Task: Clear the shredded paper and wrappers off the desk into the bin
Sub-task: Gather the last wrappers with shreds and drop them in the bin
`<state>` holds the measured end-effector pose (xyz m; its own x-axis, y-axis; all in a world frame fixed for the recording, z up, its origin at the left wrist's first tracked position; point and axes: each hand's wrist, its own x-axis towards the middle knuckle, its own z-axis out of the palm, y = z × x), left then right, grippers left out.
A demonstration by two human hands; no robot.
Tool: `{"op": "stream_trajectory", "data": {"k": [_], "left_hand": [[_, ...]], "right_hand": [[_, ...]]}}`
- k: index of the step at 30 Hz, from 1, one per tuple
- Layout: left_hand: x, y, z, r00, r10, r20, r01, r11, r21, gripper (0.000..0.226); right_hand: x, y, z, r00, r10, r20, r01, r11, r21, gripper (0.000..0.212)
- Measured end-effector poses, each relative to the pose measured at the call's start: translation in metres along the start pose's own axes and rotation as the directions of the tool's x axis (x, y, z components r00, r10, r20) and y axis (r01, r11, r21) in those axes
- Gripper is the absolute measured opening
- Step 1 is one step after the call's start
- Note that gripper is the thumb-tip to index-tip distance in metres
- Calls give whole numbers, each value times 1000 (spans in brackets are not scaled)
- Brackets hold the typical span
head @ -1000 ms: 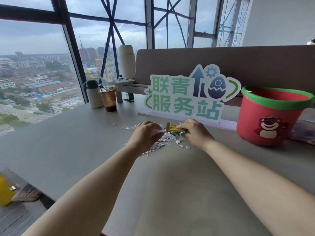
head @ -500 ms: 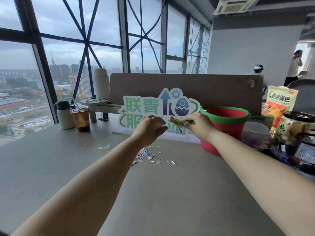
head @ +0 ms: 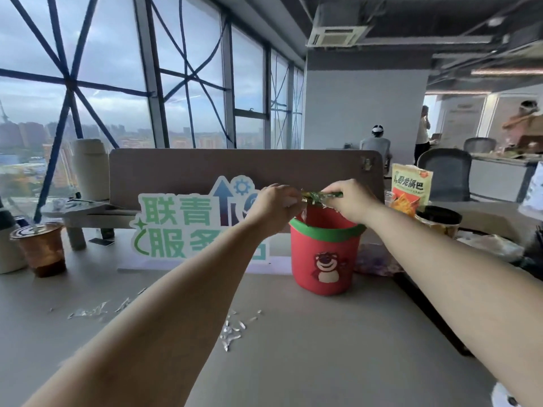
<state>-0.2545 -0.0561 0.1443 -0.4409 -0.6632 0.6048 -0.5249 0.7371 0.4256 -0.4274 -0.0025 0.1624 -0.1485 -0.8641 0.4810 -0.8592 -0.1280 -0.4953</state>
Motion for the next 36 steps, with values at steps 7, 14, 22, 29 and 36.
{"op": "stream_trajectory", "data": {"k": [7, 14, 22, 29, 36], "left_hand": [[49, -9, 55, 997, 15, 70, -14, 1000, -23, 23], [63, -18, 84, 987, -21, 159, 18, 1000, 20, 23], [71, -16, 89, 965, -60, 256, 39, 996, 85, 26], [73, -14, 89, 963, -43, 266, 22, 996, 81, 29], [74, -12, 90, 959, -55, 277, 28, 995, 100, 29]], "right_hand": [[32, 45, 13, 984, 137, 117, -123, 985, -125, 19], [45, 60, 23, 956, 198, 215, -138, 954, -264, 28], [50, 64, 26, 934, 203, 295, -103, 941, -323, 31], [54, 62, 27, 917, 233, 324, -176, 964, -197, 17], [56, 61, 25, 933, 188, 307, -96, 951, -293, 12]]}}
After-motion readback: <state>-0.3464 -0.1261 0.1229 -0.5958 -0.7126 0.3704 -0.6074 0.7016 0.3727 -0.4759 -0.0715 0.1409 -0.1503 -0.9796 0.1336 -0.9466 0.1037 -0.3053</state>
